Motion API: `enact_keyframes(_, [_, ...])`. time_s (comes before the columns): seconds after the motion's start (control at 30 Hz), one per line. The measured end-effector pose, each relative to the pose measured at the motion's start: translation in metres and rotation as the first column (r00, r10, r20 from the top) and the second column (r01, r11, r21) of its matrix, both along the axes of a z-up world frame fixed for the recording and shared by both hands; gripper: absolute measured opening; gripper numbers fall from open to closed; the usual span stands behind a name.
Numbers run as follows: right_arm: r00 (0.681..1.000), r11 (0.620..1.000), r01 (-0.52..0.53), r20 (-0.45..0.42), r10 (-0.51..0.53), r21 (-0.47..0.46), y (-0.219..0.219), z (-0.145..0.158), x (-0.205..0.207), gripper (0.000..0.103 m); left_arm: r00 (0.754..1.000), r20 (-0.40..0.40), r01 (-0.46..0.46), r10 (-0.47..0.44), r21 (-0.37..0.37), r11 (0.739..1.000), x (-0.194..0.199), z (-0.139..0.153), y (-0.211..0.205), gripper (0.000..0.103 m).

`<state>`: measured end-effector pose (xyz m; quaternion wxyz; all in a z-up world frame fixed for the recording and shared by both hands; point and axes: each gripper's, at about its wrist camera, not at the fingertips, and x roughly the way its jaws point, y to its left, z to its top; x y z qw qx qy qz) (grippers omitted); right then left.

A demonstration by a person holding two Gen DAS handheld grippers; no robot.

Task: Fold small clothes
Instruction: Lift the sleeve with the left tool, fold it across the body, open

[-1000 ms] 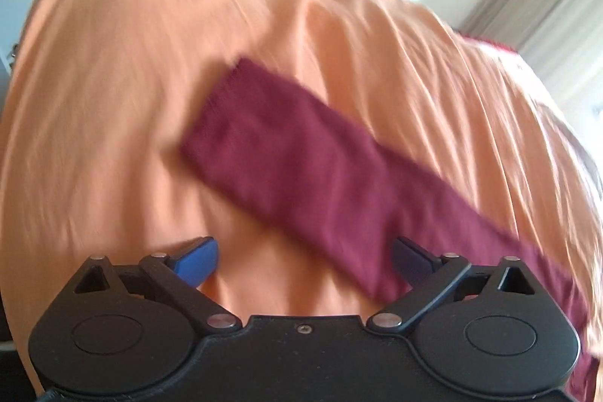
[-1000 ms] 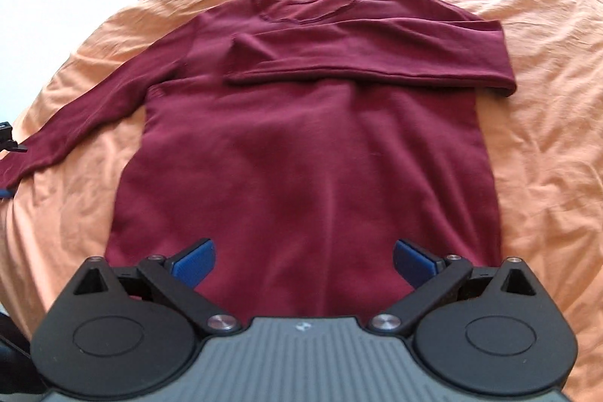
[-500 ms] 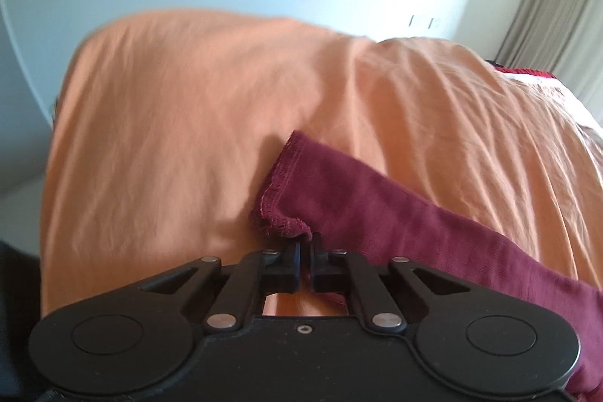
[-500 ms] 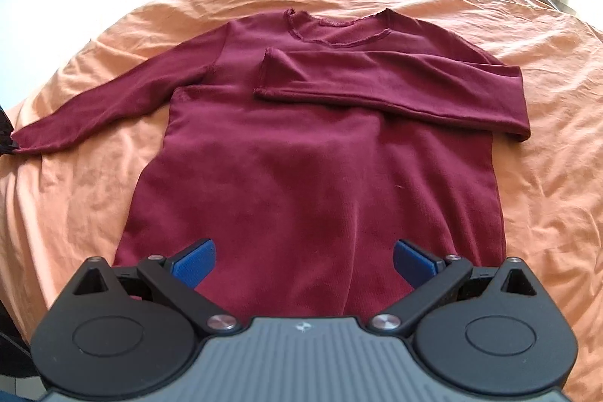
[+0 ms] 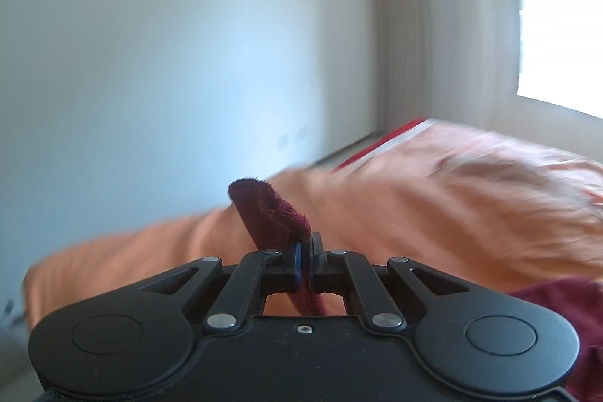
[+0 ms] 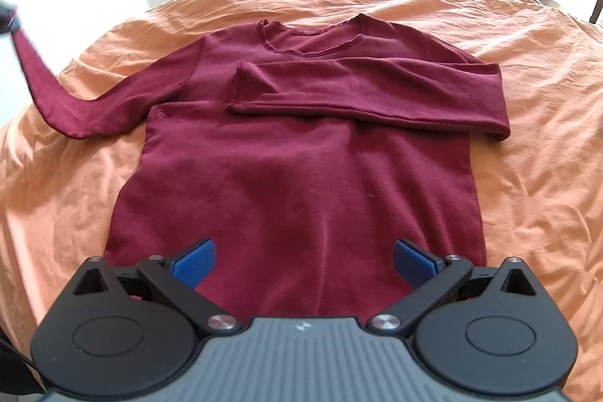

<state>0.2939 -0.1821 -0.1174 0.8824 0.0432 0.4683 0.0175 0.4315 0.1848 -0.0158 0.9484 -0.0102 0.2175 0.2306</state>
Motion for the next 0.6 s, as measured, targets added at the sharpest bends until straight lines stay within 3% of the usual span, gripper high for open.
enact_keyframes(0.17, [0.999,0.999,0.046,0.011,-0.046,0.000,-0.020,-0.001,0.001,0.103,0.972,0.070,0.222,-0.222,0.017,0.975,0.014,0.027,-0.070,0.003])
enact_keyframes(0.3, [0.995,0.995,0.095,0.007,-0.095,-0.008,-0.041,-0.004,-0.002,0.103,0.923,0.081,0.378,-0.377,0.008,0.926,0.021,0.027,-0.133,0.003])
enact_keyframes(0.6, [0.978,0.976,0.209,-0.019,-0.210,-0.059,-0.089,-0.018,-0.014,0.103,0.817,-0.023,0.574,-0.577,-0.076,0.816,0.015,-0.040,-0.244,0.003])
